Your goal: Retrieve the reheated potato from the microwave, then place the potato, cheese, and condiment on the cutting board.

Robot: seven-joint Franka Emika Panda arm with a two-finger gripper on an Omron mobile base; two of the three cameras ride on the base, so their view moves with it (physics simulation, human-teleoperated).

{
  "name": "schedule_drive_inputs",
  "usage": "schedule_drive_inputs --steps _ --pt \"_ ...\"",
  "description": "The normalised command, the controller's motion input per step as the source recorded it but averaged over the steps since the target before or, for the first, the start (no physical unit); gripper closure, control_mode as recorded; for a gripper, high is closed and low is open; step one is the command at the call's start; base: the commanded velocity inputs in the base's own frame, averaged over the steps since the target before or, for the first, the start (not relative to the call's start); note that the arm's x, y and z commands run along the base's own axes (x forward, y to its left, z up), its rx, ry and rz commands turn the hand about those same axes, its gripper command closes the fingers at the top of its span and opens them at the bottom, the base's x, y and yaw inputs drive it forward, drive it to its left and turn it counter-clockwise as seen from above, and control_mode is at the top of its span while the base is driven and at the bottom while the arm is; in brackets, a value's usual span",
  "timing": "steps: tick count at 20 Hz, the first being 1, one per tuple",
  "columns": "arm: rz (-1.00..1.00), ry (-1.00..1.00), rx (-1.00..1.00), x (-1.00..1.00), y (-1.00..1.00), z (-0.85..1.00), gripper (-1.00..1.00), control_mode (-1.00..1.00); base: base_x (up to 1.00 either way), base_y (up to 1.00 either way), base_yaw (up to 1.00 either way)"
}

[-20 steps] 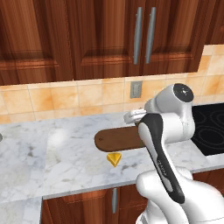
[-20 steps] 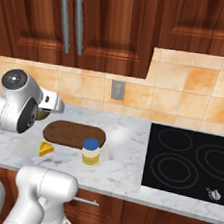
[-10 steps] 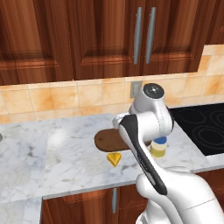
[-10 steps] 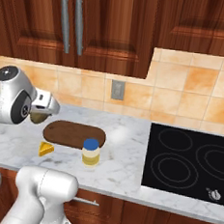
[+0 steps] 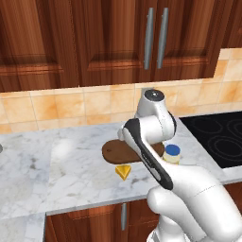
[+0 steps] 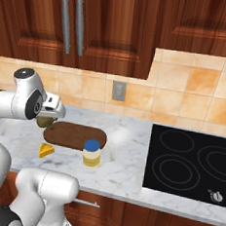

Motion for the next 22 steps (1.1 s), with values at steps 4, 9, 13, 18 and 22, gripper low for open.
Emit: schedule_drive_inputs --steps 4,9,13,18,22 --pt "0.0 0.1 0.0 0.33 0.09 -0.33 1.0 -1.0 0.0 0.0 0.0" --pt "0.0 0.01 0.01 0.29 0.02 -0.36 1.0 -1.0 0.0 0.0 0.0" --pt "0.0 0.0 0.05 0.25 0.0 -0.32 1.0 -1.0 0.0 0.0 0.0" --pt "0.0 0.0 0.06 0.25 0.0 -0.3 1.0 -1.0 0.0 0.0 0.0" --pt "0.0 0.0 0.02 0.27 0.0 -0.24 1.0 -1.0 0.0 0.0 0.0"
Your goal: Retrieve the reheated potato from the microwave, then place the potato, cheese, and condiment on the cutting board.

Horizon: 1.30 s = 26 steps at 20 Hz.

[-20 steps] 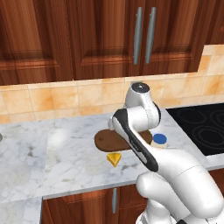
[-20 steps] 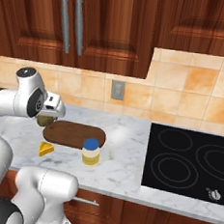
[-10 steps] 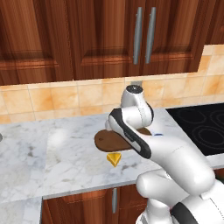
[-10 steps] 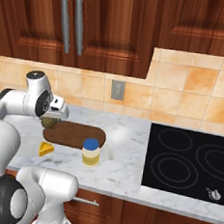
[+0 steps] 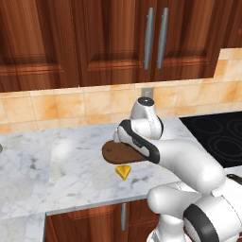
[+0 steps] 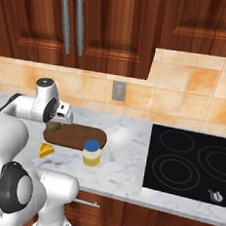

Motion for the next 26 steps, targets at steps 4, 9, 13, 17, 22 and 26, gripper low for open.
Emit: schedule_drive_inputs --steps 4,9,13,17,22,26 --pt "0.0 0.0 0.0 0.2 0.04 -0.22 1.0 -1.0 0.0 0.0 0.0" --pt "0.0 -0.01 0.0 0.22 0.08 -0.19 1.0 -1.0 0.0 0.0 0.0" --pt "0.0 -0.07 0.0 0.18 0.13 -0.15 1.0 -1.0 0.0 0.0 0.0" --pt "0.0 -0.03 0.0 0.15 0.15 -0.24 1.0 -1.0 0.0 0.0 0.0" --pt "-0.02 -0.01 0.0 0.3 0.13 -0.21 1.0 -1.0 0.0 0.0 0.0" --pt "0.0 0.0 0.0 0.24 0.04 -0.12 1.0 -1.0 0.0 0.0 0.0"
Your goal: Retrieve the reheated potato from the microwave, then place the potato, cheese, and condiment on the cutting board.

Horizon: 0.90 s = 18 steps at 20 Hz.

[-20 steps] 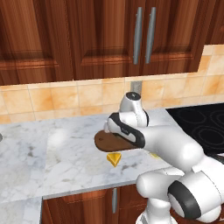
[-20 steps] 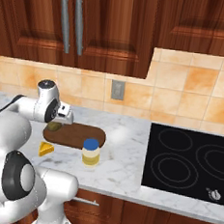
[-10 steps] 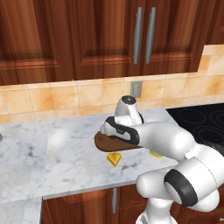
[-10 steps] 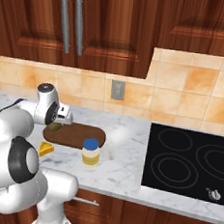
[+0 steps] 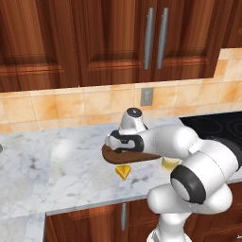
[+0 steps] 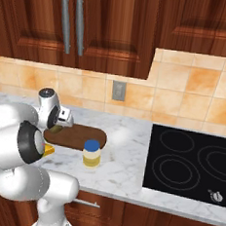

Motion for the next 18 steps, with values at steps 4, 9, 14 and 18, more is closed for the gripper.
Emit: schedule_drive_inputs --steps 4,9,14,18 --pt "0.0 0.0 0.0 0.17 0.01 -0.13 1.0 -1.0 0.0 0.0 0.0" --pt "-0.01 0.0 0.0 0.09 0.02 -0.17 1.0 -1.0 0.0 0.0 0.0" --pt "-0.02 0.0 0.0 0.09 0.02 -0.17 1.0 -1.0 0.0 0.0 0.0" --pt "-0.02 0.0 0.0 0.11 0.0 -0.18 1.0 -1.0 0.0 0.0 0.0"
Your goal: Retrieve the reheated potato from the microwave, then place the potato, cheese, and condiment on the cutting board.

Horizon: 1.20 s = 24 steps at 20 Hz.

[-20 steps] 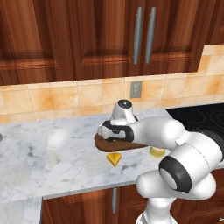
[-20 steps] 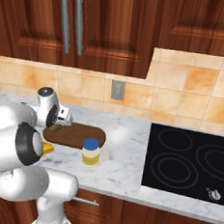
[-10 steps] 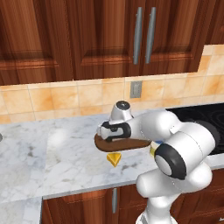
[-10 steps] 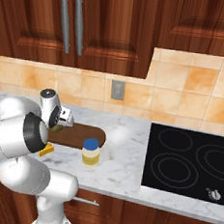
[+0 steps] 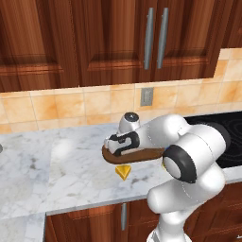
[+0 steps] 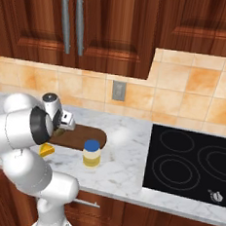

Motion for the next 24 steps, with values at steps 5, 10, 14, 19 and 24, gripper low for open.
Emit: schedule_drive_inputs --steps 5,10,14,19,24 --pt "-0.03 0.0 0.0 0.11 0.0 -0.19 1.0 -1.0 0.0 0.0 0.0" --pt "-0.02 0.0 0.0 0.15 0.0 -0.19 1.0 -1.0 0.0 0.0 0.0" --pt "-0.02 0.0 0.0 0.09 0.0 -0.18 1.0 -1.0 0.0 0.0 0.0" --pt "-0.03 0.0 0.0 0.0 0.0 -0.27 -1.0 -1.0 0.0 0.0 0.0" --pt "-0.04 0.0 0.0 0.0 0.0 -0.19 -1.0 -1.0 0.0 0.0 0.0"
